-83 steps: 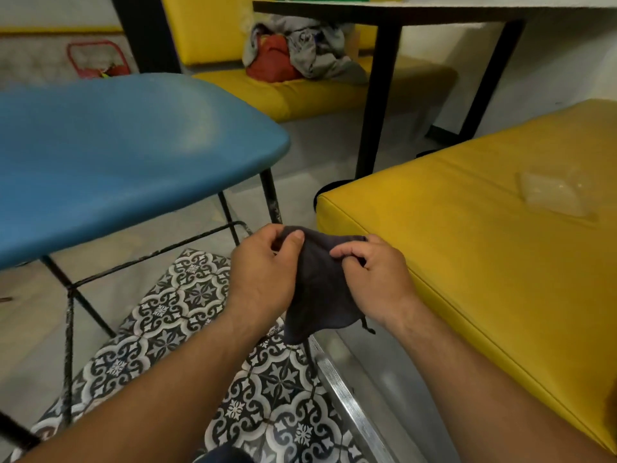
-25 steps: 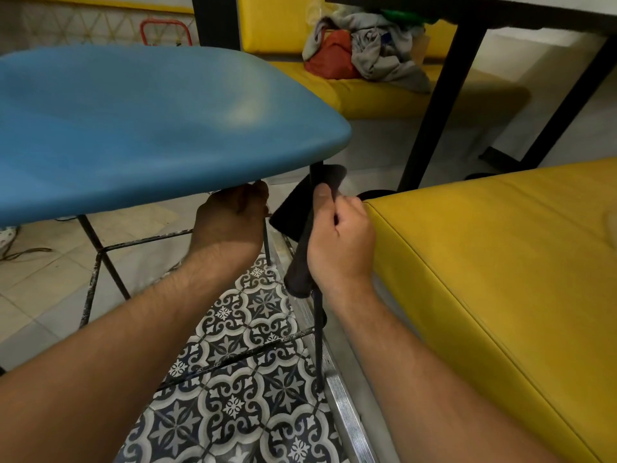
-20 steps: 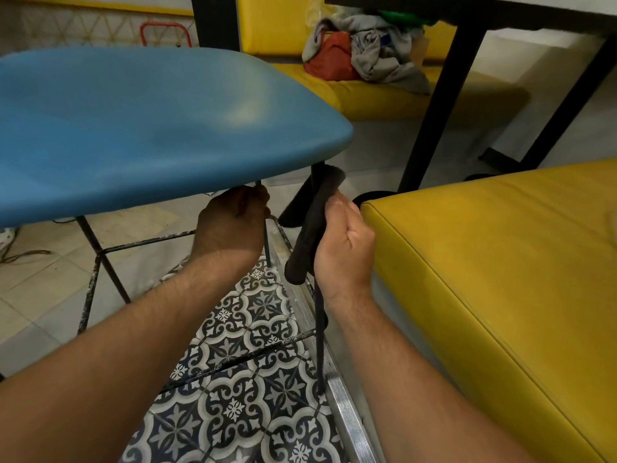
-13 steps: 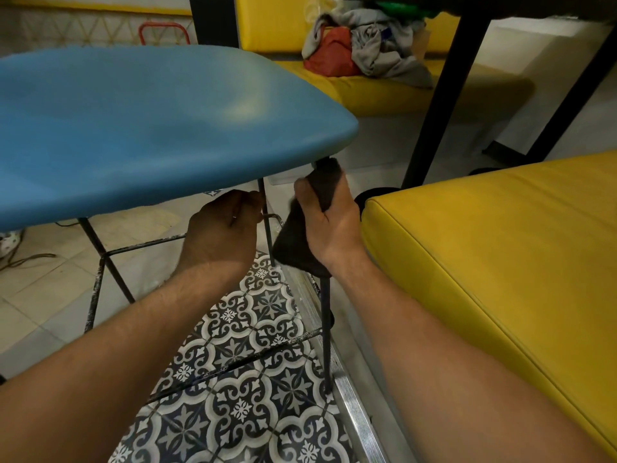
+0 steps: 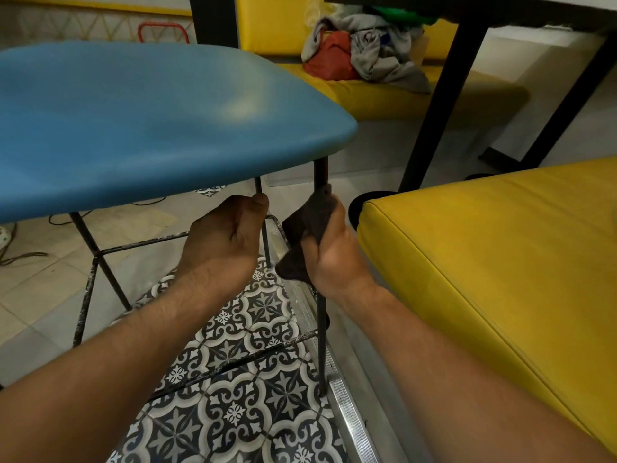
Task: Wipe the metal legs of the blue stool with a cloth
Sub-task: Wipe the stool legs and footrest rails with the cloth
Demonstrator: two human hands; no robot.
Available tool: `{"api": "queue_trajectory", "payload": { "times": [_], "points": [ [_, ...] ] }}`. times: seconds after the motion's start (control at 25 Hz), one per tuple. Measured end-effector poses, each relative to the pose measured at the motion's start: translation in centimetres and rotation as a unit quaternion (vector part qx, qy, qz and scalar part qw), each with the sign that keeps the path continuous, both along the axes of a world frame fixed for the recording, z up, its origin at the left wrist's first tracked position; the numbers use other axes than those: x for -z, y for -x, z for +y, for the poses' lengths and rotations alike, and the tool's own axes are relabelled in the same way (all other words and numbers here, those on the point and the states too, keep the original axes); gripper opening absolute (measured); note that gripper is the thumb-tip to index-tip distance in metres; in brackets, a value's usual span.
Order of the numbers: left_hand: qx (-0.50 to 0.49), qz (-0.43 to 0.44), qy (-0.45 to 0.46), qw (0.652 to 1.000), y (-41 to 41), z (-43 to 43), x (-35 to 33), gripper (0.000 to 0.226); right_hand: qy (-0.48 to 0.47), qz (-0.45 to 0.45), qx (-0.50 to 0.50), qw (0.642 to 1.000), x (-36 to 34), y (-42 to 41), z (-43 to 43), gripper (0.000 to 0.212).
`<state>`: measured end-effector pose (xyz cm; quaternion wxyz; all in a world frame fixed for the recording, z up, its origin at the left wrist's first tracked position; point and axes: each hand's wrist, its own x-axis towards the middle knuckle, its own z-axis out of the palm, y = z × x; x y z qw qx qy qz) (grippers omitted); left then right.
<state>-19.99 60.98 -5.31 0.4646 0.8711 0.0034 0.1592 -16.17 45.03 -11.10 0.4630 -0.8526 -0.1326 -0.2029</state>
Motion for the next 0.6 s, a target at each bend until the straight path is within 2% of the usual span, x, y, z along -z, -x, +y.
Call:
{"api": "queue_trajectory", "payload": {
  "times": [0.12, 0.2, 0.32, 0.4, 0.48, 0.52, 0.6],
  "points": [
    [0.02, 0.009, 0.017, 1.0, 0.4, -0.5, -0.2, 0.037, 0.013, 0.04, -0.033, 0.999, -1.2, 0.4, -1.4, 0.053],
    [0.034, 0.013, 0.044, 0.998, 0.6, -1.0, -0.7, 0.029, -0.012, 0.014, -0.011, 1.0, -2.5, 0.1, -0.6, 0.058],
    [0.04, 0.003, 0.085, 0.996, 0.7, -1.7, -1.2, 0.028, -0.06, -0.041, 0.056, 0.996, -2.3, 0.0, 2.2, 0.068],
    [0.045, -0.009, 0.102, 0.994, 0.7, -1.8, -1.4, 0.024, -0.064, -0.046, 0.087, 0.993, -0.3, 0.2, 3.3, 0.059],
    [0.05, -0.017, 0.104, 0.993, 0.9, -1.7, -1.5, 0.023, -0.1, -0.009, 0.079, 0.992, 1.6, -0.1, 2.7, 0.044],
    [0.052, -0.02, 0.102, 0.993, 1.0, -1.6, -1.5, 0.023, -0.094, 0.011, 0.075, 0.993, 2.4, -0.4, 1.9, 0.041],
    [0.057, -0.019, 0.097, 0.993, 1.1, -1.5, -1.7, 0.025, -0.006, 0.047, 0.051, 0.998, 3.1, -1.1, -0.6, 0.045]
  ]
}}
